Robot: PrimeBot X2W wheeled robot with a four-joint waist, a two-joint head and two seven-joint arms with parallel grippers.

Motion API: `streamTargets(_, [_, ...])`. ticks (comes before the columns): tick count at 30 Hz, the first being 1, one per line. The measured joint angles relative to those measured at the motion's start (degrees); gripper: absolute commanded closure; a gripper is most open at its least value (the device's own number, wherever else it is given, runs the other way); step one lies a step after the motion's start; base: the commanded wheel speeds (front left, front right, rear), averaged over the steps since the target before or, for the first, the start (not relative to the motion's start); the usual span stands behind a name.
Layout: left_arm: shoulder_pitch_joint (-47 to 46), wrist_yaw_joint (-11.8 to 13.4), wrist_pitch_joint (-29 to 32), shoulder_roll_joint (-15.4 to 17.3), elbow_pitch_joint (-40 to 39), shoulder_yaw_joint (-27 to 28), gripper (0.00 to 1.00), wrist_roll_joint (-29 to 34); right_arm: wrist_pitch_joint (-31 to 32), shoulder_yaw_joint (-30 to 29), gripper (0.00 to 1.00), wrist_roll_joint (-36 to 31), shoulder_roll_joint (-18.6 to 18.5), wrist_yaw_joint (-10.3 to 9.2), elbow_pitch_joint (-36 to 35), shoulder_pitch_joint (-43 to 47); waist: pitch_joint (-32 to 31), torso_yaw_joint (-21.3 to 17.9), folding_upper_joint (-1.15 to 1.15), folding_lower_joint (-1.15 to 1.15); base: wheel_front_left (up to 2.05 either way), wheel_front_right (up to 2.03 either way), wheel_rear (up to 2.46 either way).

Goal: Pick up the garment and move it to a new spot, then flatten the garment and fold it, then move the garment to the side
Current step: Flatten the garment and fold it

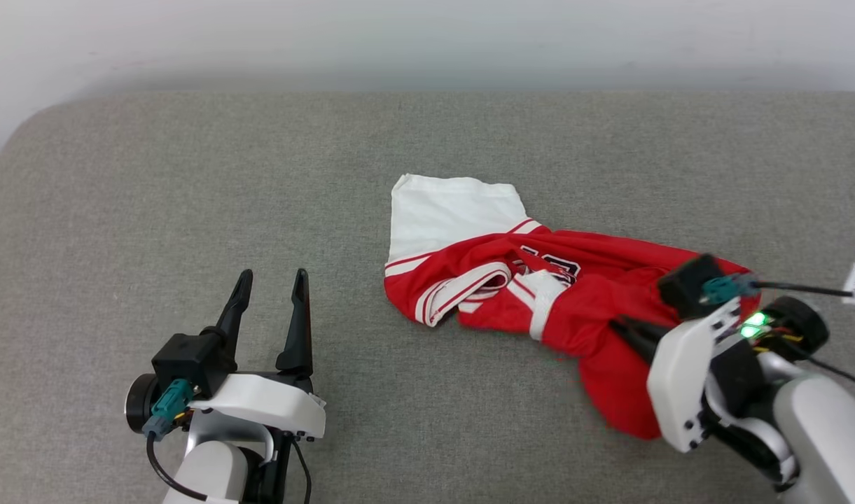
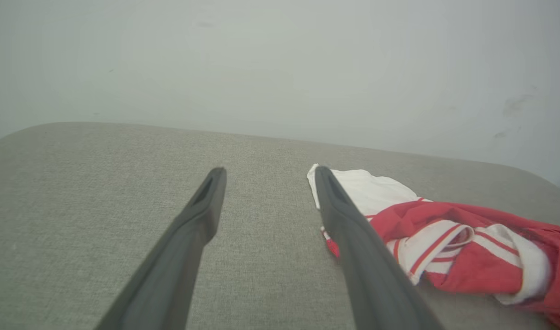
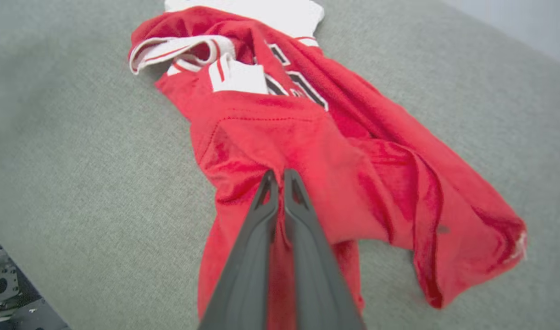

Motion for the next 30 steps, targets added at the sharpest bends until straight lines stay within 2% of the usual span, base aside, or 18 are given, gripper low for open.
streamTargets(2, [0.0,0.0,0.0,0.0,0.0,0.0,0.00,0.0,-0.8,-3.3,1.00,-0.7,0.4,0.00,-0.8,0.6,-0.4,-0.4,0.00,0.00,0.00,0.00,0.00])
streamTargets(3, [0.0,0.0,0.0,0.0,0.0,0.0,0.00,0.1,-1.9,-7.6,1.00,-1.5,1.5,0.00,-1.4,2.1,-0.9,-0.8,0.00,0.00,0.00,0.00,0.00])
streamTargets(5, [0.1,0.0,0.0,-0.1,0.1,0.0,0.00,0.1,-2.2,-9.7,1.00,-1.8,2.1,0.00,-1.6,3.2,-1.2,-1.0,0.00,0.00,0.00,0.00,0.00])
streamTargets(12, [0.8,0.0,-0.2,0.0,-0.1,-0.1,0.00,0.1,-5.2,-27.4,1.00,-3.2,9.5,0.00,-0.8,11.9,-2.1,-2.6,0.00,0.00,0.00,0.00,0.00])
streamTargets(17, [0.8,0.0,-0.2,0.4,-0.3,-0.1,0.00,0.1,-8.0,-38.3,1.00,-2.7,15.6,0.00,3.2,16.2,-1.7,-3.3,0.00,0.00,0.00,0.00,0.00])
streamTargets(21, [0.6,0.0,-0.2,0.7,-0.4,-0.1,0.00,0.1,-11.5,-43.2,1.00,-1.8,18.1,0.01,8.7,17.3,-1.1,-3.6,0.00,0.00,0.00,0.00,0.00])
streamTargets(22, [0.6,0.0,-0.2,0.8,-0.4,-0.1,0.00,0.1,-12.4,-43.8,0.71,-1.5,18.4,0.00,10.2,17.3,-0.9,-3.7,0.00,0.00,0.00,0.00,0.00])
streamTargets(23, [0.5,0.0,-0.2,0.9,-0.4,-0.1,0.00,0.1,-13.3,-44.0,0.51,-1.3,18.7,0.00,11.7,17.3,-0.8,-3.8,0.00,0.00,0.00,0.00,0.00])
streamTargets(24, [0.5,0.0,-0.2,1.0,-0.4,-0.1,0.00,0.1,-14.3,-44.2,0.00,-1.3,19.0,0.01,12.9,17.2,-0.8,-3.9,0.00,0.00,0.00,0.00,0.00])
streamTargets(30, [0.6,0.2,-0.1,1.3,-0.1,-0.4,0.00,0.1,-22.8,-43.1,0.00,-2.6,19.4,0.00,15.8,16.4,-1.3,-4.1,0.00,0.00,0.00,0.00,0.00])
